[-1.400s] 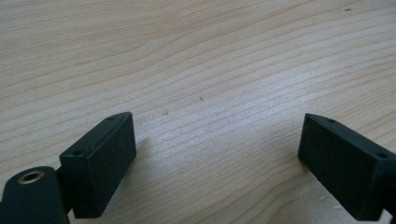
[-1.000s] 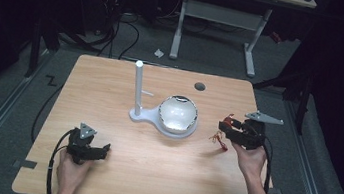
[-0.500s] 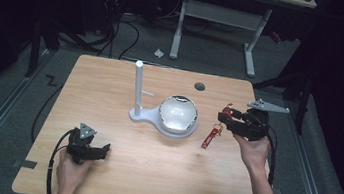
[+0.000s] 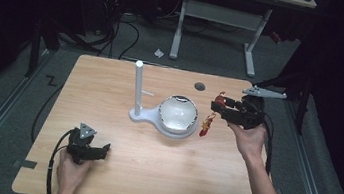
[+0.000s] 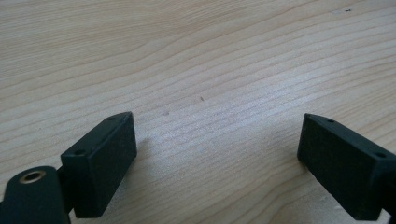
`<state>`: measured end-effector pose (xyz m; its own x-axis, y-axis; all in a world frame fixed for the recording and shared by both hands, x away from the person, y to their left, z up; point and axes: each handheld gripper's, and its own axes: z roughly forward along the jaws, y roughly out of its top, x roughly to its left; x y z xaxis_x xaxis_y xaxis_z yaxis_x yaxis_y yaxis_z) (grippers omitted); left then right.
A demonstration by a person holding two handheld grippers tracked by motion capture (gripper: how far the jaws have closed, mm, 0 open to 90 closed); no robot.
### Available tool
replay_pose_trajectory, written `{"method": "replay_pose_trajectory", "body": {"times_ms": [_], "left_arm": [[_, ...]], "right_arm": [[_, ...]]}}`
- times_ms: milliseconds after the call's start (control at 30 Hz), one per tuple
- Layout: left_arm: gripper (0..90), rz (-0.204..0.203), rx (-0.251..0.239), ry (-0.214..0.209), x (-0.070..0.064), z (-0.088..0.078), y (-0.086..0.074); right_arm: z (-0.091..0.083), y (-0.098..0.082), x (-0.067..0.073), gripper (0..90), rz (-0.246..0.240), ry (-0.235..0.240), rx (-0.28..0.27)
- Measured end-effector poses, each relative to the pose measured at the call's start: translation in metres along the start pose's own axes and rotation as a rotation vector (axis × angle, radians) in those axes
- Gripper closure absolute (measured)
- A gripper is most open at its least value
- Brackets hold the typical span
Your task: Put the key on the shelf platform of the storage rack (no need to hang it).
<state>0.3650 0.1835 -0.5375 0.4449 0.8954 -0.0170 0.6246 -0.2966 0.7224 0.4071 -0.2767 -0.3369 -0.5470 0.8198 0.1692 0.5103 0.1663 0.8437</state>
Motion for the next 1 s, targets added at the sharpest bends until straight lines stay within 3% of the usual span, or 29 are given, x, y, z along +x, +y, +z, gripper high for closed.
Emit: {"method": "replay_pose_trajectory", "body": {"times_ms": [567, 1000], "left_arm": [[12.2, -0.001, -0.001, 0.001, 0.000, 0.000, 0.000], [12.2, -0.001, -0.001, 0.001, 0.000, 0.000, 0.000]], "right_arm": [[0.022, 0.030, 0.018, 45.2, -0.032, 0.050, -0.004], [0.045, 0.035, 0.025, 45.0, -0.042, 0.031, 0.026]]}}
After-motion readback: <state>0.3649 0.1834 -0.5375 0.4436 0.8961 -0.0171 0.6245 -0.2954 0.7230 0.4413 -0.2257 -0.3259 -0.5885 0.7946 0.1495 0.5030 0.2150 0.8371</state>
